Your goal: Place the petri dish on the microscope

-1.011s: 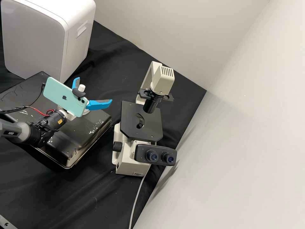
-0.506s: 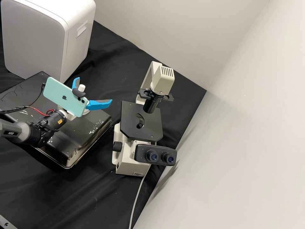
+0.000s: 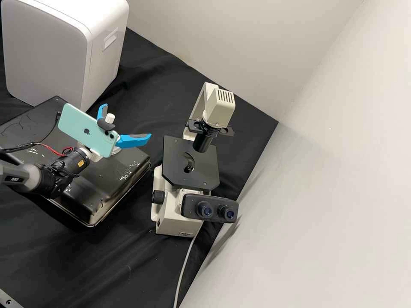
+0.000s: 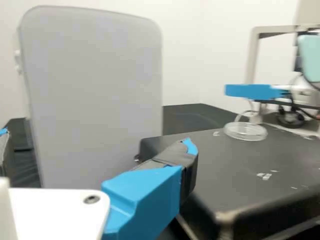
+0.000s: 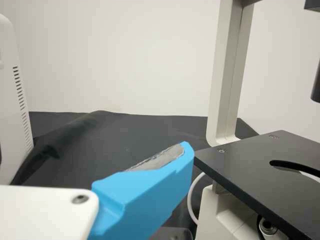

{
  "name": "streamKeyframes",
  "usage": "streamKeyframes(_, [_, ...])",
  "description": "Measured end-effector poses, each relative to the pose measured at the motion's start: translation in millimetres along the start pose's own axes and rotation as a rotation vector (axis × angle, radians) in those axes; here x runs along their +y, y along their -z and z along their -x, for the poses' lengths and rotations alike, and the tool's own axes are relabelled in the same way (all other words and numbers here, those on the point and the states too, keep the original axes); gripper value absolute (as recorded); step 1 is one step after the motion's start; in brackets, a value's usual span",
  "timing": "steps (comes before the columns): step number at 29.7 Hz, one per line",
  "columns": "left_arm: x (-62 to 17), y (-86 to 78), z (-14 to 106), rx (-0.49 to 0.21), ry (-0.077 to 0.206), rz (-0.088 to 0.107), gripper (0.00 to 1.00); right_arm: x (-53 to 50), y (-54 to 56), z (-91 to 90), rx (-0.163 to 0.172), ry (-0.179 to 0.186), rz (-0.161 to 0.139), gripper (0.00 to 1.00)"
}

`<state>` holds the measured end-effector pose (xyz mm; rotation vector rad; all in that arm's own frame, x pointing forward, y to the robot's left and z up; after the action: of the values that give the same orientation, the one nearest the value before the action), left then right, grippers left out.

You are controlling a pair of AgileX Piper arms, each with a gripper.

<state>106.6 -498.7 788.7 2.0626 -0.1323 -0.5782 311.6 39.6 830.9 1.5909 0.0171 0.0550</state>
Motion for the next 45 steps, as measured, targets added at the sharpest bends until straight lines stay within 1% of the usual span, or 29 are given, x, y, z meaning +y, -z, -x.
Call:
streamKeyframes(1, [-0.6, -1.2, -1.6, -0.007, 0.001, -0.01, 1.0, 0.0, 0.0, 0.0, 0.0, 0.0, 0.0, 1.0])
streamKeyframes(2, [-2.2, -2.7, -5.0, -0.013, 0.005, -0.012, 1.0, 0.0, 0.0, 0.0, 0.0, 0.0, 0.0, 1.0])
streamKeyframes(3, [-5.5, -4.0, -9.8, -0.013, 0.02, -0.002, 1.0, 0.0, 0.0, 0.0, 0.0, 0.0, 0.0, 1.0])
streamKeyframes(4, [-8.2, -5.2, -13.9, -0.011, 0.028, 0.001, 1.0, 0.0, 0.0, 0.0, 0.0, 0.0, 0.0, 1.0])
streamKeyframes(5, [-13.9, -7.3, -20.7, 0.0, 0.044, 0.011, 1.0, 0.0, 0.0, 0.0, 0.0, 0.0, 0.0, 1.0])
streamKeyframes(6, [-16.3, -8.5, -24.0, 0.009, 0.043, 0.012, 1.0, 0.0, 0.0, 0.0, 0.0, 0.0, 0.0, 1.0])
streamKeyframes(8, [-25.7, -13.2, -31.0, 0.023, 0.067, 0.023, 1.0, 0.0, 0.0, 0.0, 0.0, 0.0, 0.0, 1.0])
streamKeyframes(10, [-31.2, -17.1, -35.9, 0.042, 0.048, 0.021, 1.0, 0.0, 0.0, 0.0, 0.0, 0.0, 0.0, 1.0])
streamKeyframes(12, [-34.5, -21.2, -39.4, 0.049, 0.012, 0.004, 1.0, 0.0, 0.0, 0.0, 0.0, 0.0, 0.0, 1.0])
streamKeyframes(13, [-36.8, -23.1, -40.2, 0.052, 0.01, 0.0, 1.0, 0.0, 0.0, 0.0, 0.0, 0.0, 0.0, 1.0])
streamKeyframes(15, [-38.2, -26.7, -39.6, 0.049, -0.003, 0.002, 1.0, 0.0, 0.0, 0.0, 0.0, 0.0, 0.0, 1.0])
streamKeyframes(18, [-36.1, -30.1, -35.6, 0.055, -0.025, -0.004, 1.0, 0.0, 0.0, 0.0, 0.0, 0.0, 0.0, 1.0])
streamKeyframes(19, [-35.9, -32.0, -32.4, 0.059, -0.02, 0.0, 1.0, 0.0, 0.0, 0.0, 0.0, 0.0, 0.0, 1.0])
streamKeyframes(21, [-32.1, -34.4, -26.3, 0.055, -0.028, 0.009, 1.0, 0.0, 0.0, 0.0, 0.0, 0.0, 0.0, 1.0])
streamKeyframes(23, [-29.7, -35.4, -22.1, 0.056, -0.033, 0.01, 1.0, 0.0, 0.0, 0.0, 0.0, 0.0, 0.0, 1.0])
streamKeyframes(24, [-28.6, -35.9, -19.7, 0.054, -0.031, 0.011, 1.0, 0.0, 0.0, 0.0, 0.0, 0.0, 0.0, 1.0])
streamKeyframes(25, [-26.9, -37.0, -16.4, 0.046, -0.03, 0.019, 1.0, 0.0, 0.0, 0.0, 0.0, 0.0, 0.0, 1.0])
streamKeyframes(26, [-26.0, -37.2, -14.5, 0.044, -0.028, 0.021, 1.0, 0.0, 0.0, 0.0, 0.0, 0.0, 0.0, 1.0])
streamKeyframes(27, [-25.2, -37.6, -12.2, 0.039, -0.024, 0.018, 1.0, 0.0, 0.0, 0.0, 0.0, 0.0, 0.0, 1.0])
streamKeyframes(28, [-24.6, -37.6, -10.5, 0.038, -0.02, 0.022, 1.0, 0.0, 0.0, 0.0, 0.0, 0.0, 0.0, 1.0])
streamKeyframes(31, [-22.2, -39.4, -4.7, 0.009, -0.011, 0.022, 1.0, 0.0, 0.0, 0.0, 0.0, 0.0, 0.0, 1.0])
streamKeyframes(33, [-20.8, -39.9, -2.1, -0.005, -0.007, 0.017, 1.0, 0.0, 0.0, 0.0, 0.0, 0.0, 0.0, 1.0])
streamKeyframes(38, [-16.9, -39.8, 1.7, -0.029, -0.017, -0.002, 1.0, 0.0, 0.0, 0.0, 0.0, 0.0, 0.0, 1.0])
streamKeyframes(39, [-16.2, -38.7, 2.6, -0.027, -0.015, -0.005, 1.0, 0.0, 0.0, 0.0, 0.0, 0.0, 0.0, 1.0])
streamKeyframes(40, [-15.1, -37.1, 4.2, -0.024, -0.012, -0.003, 1.0, 0.0, 0.0, 0.0, 0.0, 0.0, 0.0, 1.0])
streamKeyframes(41, [-13.2, -35.0, 6.3, -0.024, -0.01, -0.011, 1.0, 0.0, 0.0, 0.0, 0.0, 0.0, 0.0, 1.0])
streamKeyframes(42, [-10.8, -32.3, 8.6, -0.025, -0.011, -0.003, 1.0, 0.0, 0.0, 0.0, 0.0, 0.0, 0.0, 1.0])
streamKeyframes(44, [-7.1, -26.9, 11.9, -0.015, -0.016, -0.002, 1.0, 0.0, 0.0, 0.0, 0.0, 0.0, 0.0, 1.0])
streamKeyframes(45, [-5.8, -24.8, 13.1, -0.012, -0.017, 0.004, 1.0, 0.0, 0.0, 0.0, 0.0, 0.0, 0.0, 1.0])
